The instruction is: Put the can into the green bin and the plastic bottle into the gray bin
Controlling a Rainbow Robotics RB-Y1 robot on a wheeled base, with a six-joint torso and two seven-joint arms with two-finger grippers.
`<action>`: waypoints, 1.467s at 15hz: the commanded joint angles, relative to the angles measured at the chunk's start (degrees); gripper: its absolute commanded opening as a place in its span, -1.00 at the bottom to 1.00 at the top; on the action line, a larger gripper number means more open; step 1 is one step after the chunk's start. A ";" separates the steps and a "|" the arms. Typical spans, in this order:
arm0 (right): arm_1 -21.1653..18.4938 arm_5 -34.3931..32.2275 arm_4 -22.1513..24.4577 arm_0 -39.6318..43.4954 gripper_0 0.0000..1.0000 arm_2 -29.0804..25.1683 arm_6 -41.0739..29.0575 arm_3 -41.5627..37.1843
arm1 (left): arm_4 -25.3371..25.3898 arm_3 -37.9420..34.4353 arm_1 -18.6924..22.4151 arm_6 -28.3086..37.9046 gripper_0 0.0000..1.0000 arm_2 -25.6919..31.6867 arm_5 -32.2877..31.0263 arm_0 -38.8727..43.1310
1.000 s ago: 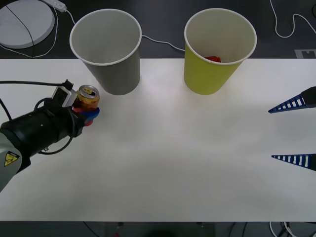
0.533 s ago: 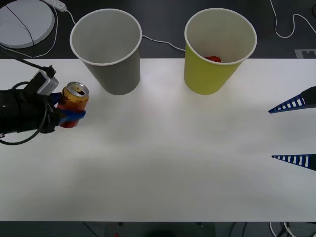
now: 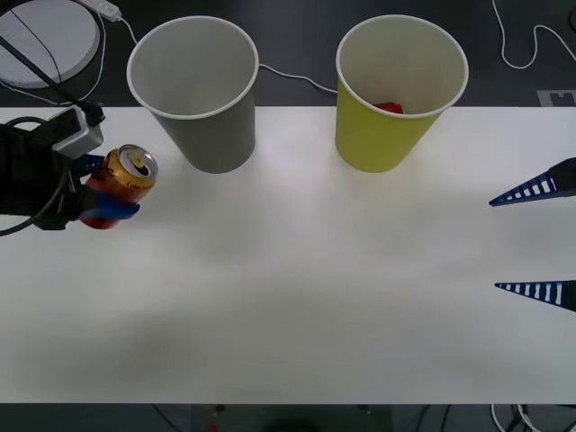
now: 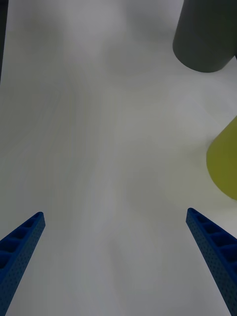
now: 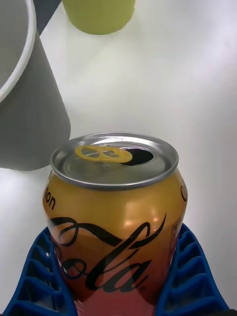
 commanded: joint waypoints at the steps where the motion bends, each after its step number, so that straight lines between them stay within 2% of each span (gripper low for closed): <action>1: 0.00 0.00 0.00 0.00 1.00 0.00 0.00 0.00 | -0.69 0.01 1.50 1.66 -1.00 0.00 -1.63 -4.81; 6: 0.00 0.00 0.00 0.00 1.00 0.00 0.00 0.00 | 1.42 0.18 5.98 4.56 -1.00 0.00 -1.63 -6.74; 11: 0.00 0.00 0.00 0.00 1.00 0.00 0.00 0.00 | 3.27 0.10 6.24 7.37 -1.00 -0.62 -1.63 -14.56; 13: 0.00 0.00 0.00 0.00 1.00 0.00 0.00 0.00 | 3.97 -0.08 6.42 11.68 -1.00 -3.96 -1.63 -18.78; 17: 0.00 0.00 0.00 0.00 1.00 0.00 0.00 0.00 | 6.08 -1.75 9.14 21.52 -1.00 -15.03 -1.63 -29.68; 20: 0.00 0.00 0.00 0.00 1.00 0.00 0.00 0.00 | 6.78 -0.34 8.26 29.26 -1.00 -24.44 -1.63 -39.52; 22: 0.00 0.00 0.00 0.00 1.00 0.00 0.00 0.00 | 6.87 3.88 6.51 32.51 -1.00 -30.41 -1.63 -46.91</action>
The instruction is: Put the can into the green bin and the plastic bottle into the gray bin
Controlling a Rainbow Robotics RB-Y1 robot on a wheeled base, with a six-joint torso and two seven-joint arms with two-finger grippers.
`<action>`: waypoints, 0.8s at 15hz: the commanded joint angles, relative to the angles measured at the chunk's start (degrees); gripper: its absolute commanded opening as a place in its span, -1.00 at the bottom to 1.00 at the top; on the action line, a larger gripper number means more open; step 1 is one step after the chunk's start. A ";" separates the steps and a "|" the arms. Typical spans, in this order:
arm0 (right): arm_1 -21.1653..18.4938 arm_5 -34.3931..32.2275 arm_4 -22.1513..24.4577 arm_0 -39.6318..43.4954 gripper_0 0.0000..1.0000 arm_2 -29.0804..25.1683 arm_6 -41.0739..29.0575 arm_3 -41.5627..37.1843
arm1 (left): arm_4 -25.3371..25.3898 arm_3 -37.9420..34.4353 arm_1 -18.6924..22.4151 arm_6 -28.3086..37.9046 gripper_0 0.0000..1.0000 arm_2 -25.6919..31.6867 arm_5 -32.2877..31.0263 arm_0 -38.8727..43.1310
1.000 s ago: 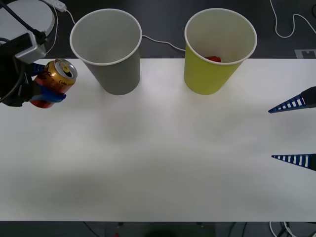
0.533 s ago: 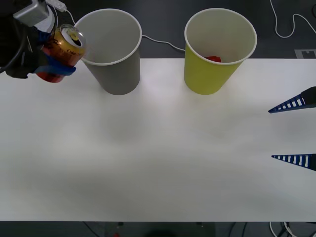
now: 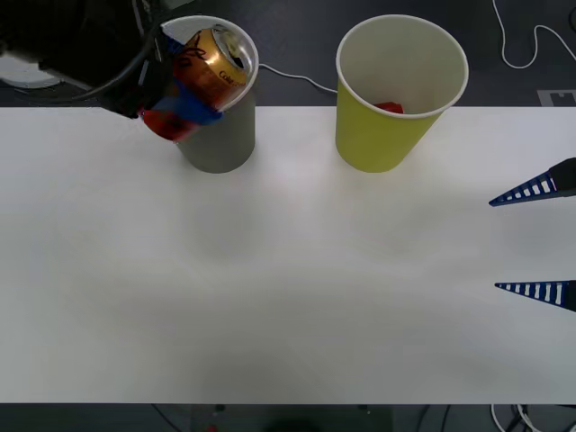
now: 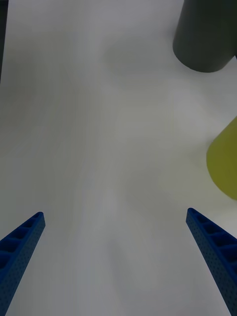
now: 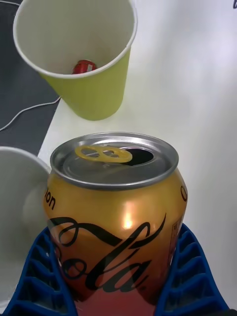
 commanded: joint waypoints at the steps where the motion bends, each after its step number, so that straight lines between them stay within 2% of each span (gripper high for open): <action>1: 0.00 0.00 0.00 0.00 1.00 0.00 0.00 0.00 | 0.05 7.23 -2.89 2.84 -1.00 -7.63 0.03 -9.88; 7: 0.00 0.00 0.00 0.00 1.00 0.00 0.00 0.00 | -2.23 27.71 -11.33 3.01 -1.00 -17.39 0.03 -24.12; 12: 0.00 0.00 0.00 0.00 1.00 0.00 0.00 0.00 | -7.94 37.73 -20.12 3.01 -1.00 -18.44 0.03 -29.04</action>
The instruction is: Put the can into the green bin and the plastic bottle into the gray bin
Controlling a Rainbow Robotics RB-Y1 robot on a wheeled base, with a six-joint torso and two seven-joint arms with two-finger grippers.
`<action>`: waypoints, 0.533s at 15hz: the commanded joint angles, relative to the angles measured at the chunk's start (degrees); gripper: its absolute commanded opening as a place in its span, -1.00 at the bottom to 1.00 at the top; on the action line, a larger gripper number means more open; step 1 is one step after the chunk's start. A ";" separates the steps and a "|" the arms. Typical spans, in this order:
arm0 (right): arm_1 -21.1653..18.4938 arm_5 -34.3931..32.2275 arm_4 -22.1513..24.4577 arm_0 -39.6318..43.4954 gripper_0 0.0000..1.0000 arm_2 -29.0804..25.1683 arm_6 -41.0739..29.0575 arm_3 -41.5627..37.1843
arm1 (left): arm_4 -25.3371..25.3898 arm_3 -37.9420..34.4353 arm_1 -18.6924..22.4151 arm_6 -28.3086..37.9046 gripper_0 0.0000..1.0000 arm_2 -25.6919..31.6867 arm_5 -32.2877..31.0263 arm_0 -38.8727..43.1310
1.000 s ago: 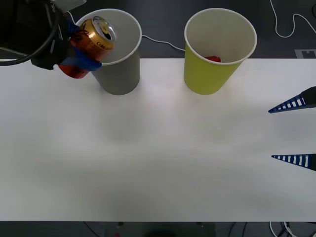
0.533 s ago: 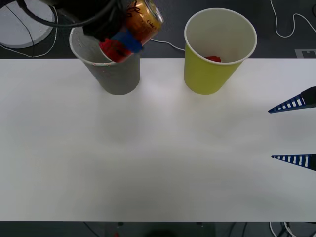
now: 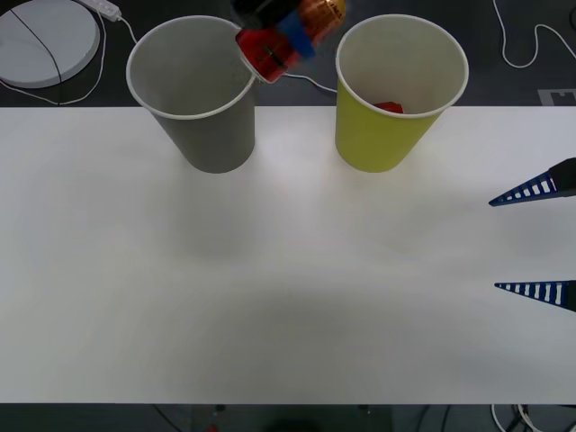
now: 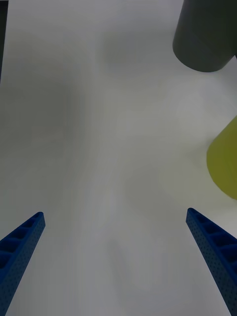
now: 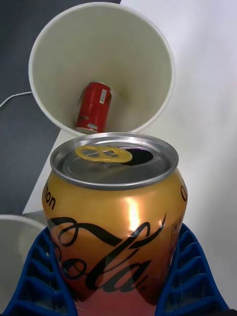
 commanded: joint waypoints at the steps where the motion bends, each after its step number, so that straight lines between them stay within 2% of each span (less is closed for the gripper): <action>1: 0.00 0.00 0.00 0.00 1.00 0.00 0.00 0.00 | -4.12 4.67 -5.02 0.09 -1.00 0.00 0.01 -2.01; 3: 0.00 0.00 0.00 0.00 1.00 0.00 0.00 0.00 | -6.41 8.62 -8.36 0.18 -1.00 0.00 2.04 -3.51; 8: 0.00 0.00 0.00 0.00 1.00 0.00 0.00 0.00 | -8.16 21.45 -15.04 0.09 -1.00 0.00 10.91 -7.64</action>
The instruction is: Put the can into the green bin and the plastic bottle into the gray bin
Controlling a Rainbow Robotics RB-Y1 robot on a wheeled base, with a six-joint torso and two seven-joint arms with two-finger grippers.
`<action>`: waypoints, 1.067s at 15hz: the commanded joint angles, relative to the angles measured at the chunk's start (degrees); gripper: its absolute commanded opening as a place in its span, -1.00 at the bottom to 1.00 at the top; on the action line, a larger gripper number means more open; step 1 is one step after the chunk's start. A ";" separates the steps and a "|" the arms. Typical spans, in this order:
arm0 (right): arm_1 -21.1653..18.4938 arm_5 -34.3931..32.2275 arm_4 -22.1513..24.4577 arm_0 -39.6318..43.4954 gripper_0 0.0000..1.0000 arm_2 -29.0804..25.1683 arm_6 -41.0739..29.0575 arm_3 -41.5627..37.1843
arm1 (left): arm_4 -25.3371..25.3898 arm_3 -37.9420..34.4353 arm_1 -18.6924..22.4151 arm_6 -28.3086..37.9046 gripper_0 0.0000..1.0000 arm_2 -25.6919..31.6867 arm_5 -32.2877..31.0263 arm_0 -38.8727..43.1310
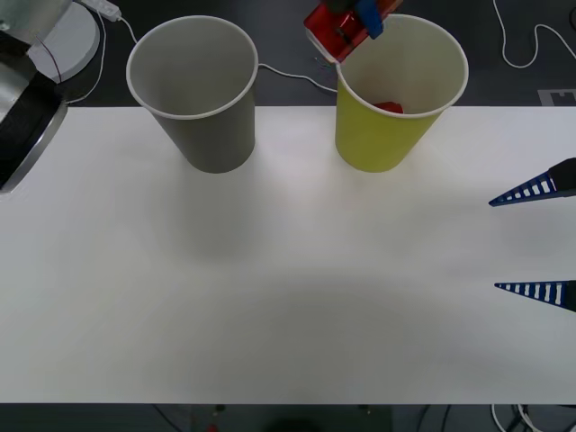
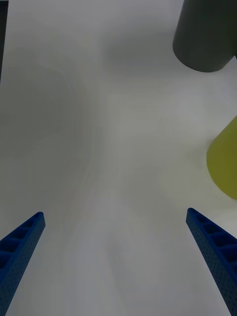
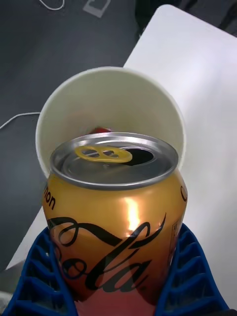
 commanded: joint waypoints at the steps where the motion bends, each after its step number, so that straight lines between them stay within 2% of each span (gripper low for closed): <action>1: 0.00 0.00 0.00 0.00 1.00 0.00 0.00 0.00 | -0.62 5.64 -3.00 -0.08 -1.00 0.01 3.92 -2.17; 3: 0.00 0.00 0.00 0.00 1.00 0.00 0.00 0.00 | -1.06 9.42 -5.47 -0.08 -1.00 0.01 5.77 -4.01; 9: 0.00 0.00 0.00 0.00 1.00 0.00 0.00 0.00 | -2.65 14.60 -9.24 -0.08 -1.00 -0.08 11.48 -5.07; 16: 0.00 0.00 0.00 0.00 1.00 0.00 0.00 0.00 | -2.03 14.60 -9.24 -0.08 -0.96 -0.08 12.36 -5.07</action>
